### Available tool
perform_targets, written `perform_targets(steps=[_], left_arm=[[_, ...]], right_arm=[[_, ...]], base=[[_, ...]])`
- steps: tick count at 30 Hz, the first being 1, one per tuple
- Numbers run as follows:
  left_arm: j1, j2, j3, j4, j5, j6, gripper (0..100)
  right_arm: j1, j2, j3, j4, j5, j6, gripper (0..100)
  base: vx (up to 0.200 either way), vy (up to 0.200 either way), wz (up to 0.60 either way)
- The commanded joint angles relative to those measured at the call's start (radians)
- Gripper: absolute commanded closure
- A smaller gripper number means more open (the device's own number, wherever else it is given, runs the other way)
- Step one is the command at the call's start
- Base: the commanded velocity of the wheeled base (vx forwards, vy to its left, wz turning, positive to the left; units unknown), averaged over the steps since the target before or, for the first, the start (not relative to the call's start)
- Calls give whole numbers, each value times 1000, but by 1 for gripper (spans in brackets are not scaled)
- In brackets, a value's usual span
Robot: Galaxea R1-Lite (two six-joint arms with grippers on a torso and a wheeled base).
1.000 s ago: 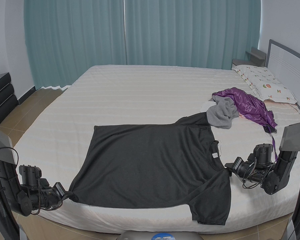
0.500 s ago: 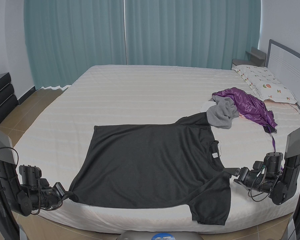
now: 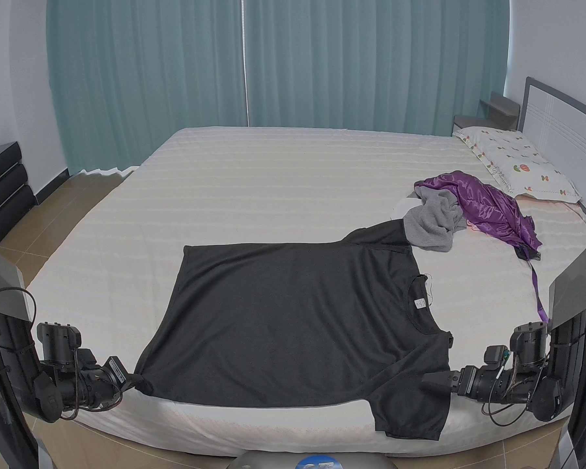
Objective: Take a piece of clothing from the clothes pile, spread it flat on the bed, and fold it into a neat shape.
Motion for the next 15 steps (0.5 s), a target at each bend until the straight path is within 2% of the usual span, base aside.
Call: perform_targets(steps=[1, 10, 15], left_arm=[[0, 0, -1, 0, 0, 0, 100], [0, 0, -1, 0, 0, 0, 100], [0, 0, -1, 0, 0, 0, 100]], right_arm=[[46, 47, 20, -13, -4, -1, 0], [6, 33, 20, -5, -7, -2, 0], [11, 50, 20, 21, -6, -11, 0]], base=[[0, 0, 0], [0, 0, 0], [0, 0, 0]])
